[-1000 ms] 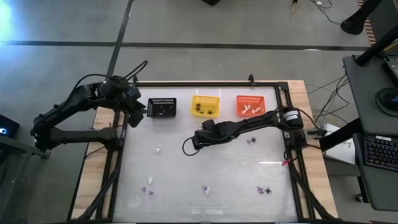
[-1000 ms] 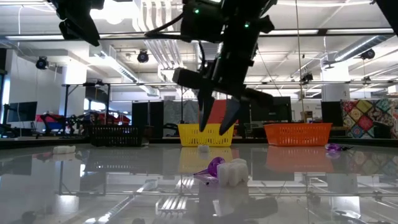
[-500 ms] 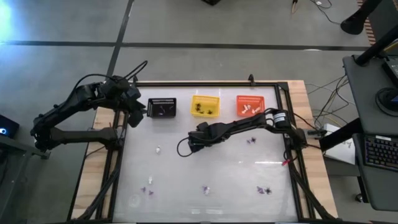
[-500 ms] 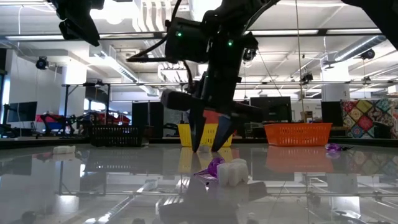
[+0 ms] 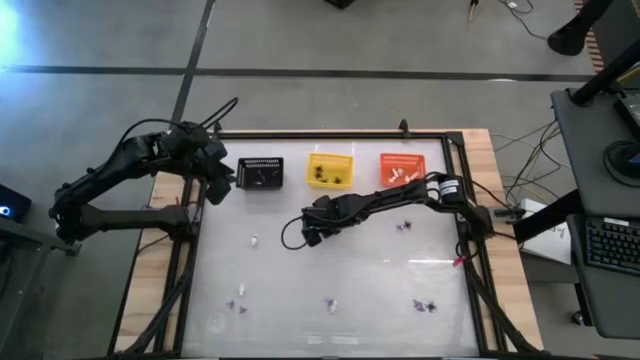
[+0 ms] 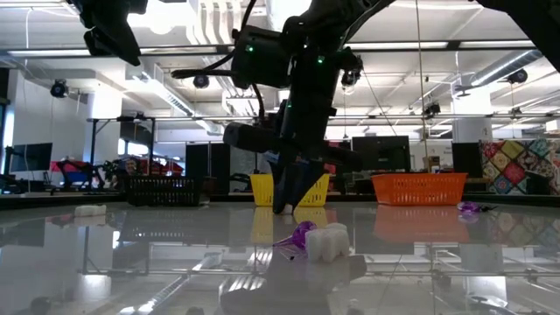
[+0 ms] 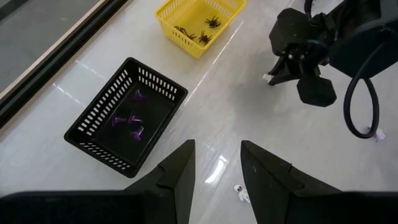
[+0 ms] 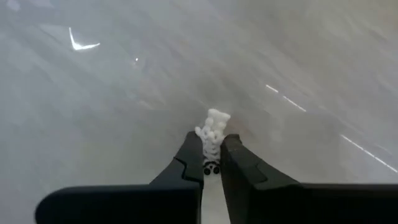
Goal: Sort Halloween decoration
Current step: Put the white skeleton toy into the orange bin
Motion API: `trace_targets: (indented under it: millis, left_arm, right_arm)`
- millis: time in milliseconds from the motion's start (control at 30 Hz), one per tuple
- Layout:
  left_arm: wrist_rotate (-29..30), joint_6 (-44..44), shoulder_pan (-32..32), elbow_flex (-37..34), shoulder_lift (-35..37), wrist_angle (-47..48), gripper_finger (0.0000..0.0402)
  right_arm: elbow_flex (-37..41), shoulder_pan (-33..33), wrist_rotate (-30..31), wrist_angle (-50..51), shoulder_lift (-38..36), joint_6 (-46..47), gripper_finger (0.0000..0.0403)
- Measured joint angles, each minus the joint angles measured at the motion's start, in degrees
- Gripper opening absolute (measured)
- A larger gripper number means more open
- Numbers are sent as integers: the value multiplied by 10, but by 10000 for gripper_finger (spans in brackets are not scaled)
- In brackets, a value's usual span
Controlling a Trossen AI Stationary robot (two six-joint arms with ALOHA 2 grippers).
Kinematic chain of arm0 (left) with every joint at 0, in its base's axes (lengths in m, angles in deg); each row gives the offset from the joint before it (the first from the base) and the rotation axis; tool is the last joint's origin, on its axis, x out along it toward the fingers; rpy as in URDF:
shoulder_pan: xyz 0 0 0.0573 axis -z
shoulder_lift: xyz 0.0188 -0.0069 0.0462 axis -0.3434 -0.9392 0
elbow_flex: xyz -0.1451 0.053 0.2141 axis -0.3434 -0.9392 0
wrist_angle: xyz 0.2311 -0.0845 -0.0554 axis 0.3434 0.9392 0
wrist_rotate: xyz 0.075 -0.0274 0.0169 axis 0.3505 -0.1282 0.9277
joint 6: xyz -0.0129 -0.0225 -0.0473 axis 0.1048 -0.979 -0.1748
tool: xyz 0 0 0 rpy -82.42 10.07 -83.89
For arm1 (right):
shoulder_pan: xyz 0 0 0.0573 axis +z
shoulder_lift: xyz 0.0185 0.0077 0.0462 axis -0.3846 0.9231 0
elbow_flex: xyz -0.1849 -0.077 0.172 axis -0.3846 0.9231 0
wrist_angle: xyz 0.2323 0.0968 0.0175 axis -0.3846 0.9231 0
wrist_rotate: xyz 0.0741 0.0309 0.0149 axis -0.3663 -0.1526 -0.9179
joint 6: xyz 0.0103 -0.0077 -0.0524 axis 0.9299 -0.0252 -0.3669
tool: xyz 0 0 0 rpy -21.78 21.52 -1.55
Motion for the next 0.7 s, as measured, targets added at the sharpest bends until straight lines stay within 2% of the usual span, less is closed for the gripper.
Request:
trace_targets:
  millis: [333, 700]
  left_arm:
    - [0, 0, 0, 0, 8, 1, 111]
    - [0, 3, 0, 0, 11, 1, 111]
  right_arm:
    - [4, 0, 8, 46, -47, -17, 14]
    - [2, -7, 88, 239, -143, 1, 13]
